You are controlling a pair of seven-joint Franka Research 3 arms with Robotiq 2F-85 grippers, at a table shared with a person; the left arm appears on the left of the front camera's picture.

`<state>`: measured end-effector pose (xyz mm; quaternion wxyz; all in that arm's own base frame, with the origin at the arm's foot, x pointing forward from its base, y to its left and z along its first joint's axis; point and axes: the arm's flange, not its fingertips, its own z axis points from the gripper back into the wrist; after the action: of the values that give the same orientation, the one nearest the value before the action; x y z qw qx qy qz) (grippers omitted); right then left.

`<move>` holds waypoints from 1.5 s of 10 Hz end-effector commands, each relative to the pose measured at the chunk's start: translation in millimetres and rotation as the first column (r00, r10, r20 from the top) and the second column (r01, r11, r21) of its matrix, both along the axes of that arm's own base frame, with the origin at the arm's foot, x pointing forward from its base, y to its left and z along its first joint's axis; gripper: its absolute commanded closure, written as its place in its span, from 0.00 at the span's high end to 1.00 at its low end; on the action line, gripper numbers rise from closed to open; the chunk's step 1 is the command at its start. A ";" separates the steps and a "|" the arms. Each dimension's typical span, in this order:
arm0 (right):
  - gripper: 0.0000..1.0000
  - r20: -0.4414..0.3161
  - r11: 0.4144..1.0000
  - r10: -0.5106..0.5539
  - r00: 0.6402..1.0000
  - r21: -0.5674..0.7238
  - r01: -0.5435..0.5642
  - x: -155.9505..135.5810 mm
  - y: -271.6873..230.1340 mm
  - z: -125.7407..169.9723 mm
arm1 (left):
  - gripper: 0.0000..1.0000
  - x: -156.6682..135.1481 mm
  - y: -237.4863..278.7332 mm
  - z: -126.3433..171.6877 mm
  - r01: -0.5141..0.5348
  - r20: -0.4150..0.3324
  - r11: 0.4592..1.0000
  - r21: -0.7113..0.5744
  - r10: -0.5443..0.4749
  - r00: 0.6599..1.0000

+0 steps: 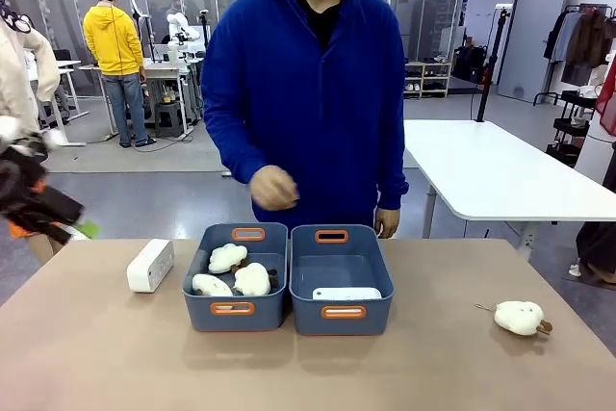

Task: Sort the digital clocks into the basket.
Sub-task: Pick up the Digital clock from the table and place it into the empty Plastic storage basket.

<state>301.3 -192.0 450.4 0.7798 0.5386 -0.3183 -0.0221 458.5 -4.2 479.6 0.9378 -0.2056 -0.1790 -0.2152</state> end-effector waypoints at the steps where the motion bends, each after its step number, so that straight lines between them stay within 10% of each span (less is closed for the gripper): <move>1: 1.00 0.021 1.000 -0.011 1.000 -0.004 0.011 1.2 1.4 -0.8 | 1.00 59.9 -17.3 5.0 0.053 -0.010 0.979 0.195 -0.052 0.999; 5: 1.00 0.021 1.000 -0.011 1.000 -0.004 0.011 1.2 1.4 -0.8 | 1.00 135.6 -45.5 -55.6 -0.073 -0.011 0.982 0.175 0.076 0.997; 11: 1.00 0.021 1.000 -0.011 1.000 -0.004 0.011 1.2 1.4 -0.8 | 1.00 146.9 -61.7 -162.6 -0.126 0.044 0.968 0.217 0.119 0.992; 14: 1.00 0.021 1.000 -0.011 1.000 -0.004 0.011 1.2 1.4 -0.8 | 0.05 142.2 -64.3 -154.6 -0.156 0.078 0.958 0.242 0.141 0.987; 15: 1.00 0.021 1.000 -0.011 1.000 -0.004 0.011 1.2 1.4 -0.8 | 0.00 140.0 -66.3 -148.7 -0.157 0.071 0.960 0.230 0.145 0.987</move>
<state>301.0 -192.4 450.4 0.7798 0.5383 -0.3188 -0.0226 606.2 -68.7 322.0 0.9640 -0.0734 -0.1840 -0.1773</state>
